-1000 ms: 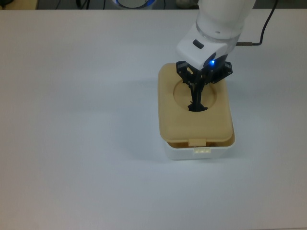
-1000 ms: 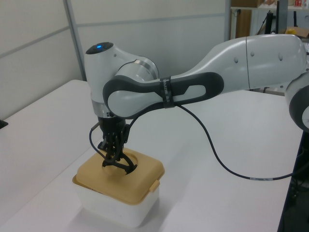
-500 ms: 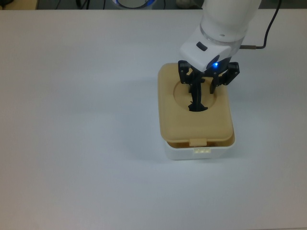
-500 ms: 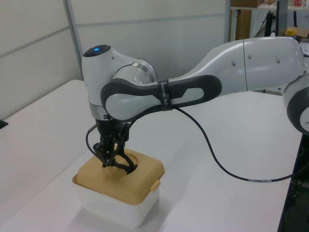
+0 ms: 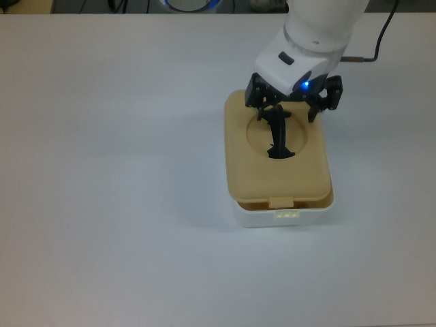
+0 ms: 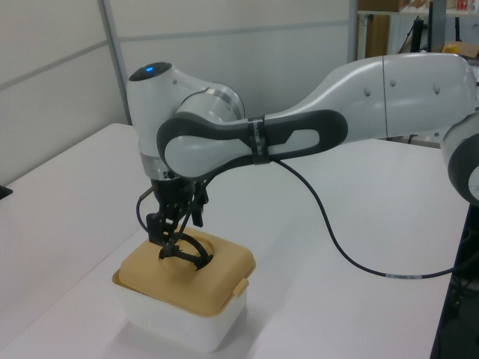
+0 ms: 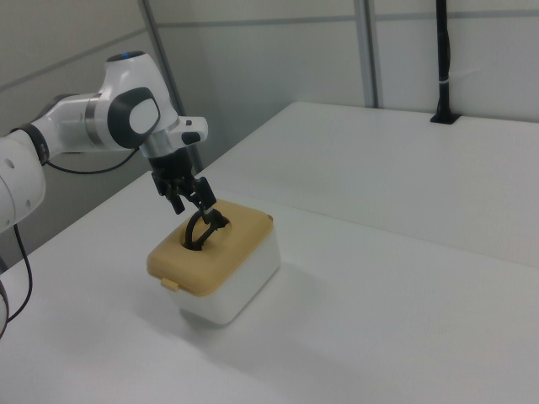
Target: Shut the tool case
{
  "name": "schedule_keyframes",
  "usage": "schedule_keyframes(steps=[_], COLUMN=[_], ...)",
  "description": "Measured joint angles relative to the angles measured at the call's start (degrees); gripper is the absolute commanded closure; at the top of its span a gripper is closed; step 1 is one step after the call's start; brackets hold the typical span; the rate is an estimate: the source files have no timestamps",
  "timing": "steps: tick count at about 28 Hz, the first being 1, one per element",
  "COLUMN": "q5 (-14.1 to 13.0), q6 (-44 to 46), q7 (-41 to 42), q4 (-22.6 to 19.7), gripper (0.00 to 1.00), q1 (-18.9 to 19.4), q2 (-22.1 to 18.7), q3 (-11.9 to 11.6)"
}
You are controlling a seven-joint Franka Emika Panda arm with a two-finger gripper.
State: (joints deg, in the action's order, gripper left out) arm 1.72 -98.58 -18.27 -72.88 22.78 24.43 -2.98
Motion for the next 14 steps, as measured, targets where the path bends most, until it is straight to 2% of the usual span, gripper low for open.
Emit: schedule_keyframes(steps=[9,14], q5=[0.01,0.03], q6=[4.88,8.52], q7=[3.51,6.84], q4=[0.27,0.27], gripper=[0.00,0.00], q1=[-0.39,-2.09], q2=[-3.48,-5.34], q3=[-0.51,-0.61])
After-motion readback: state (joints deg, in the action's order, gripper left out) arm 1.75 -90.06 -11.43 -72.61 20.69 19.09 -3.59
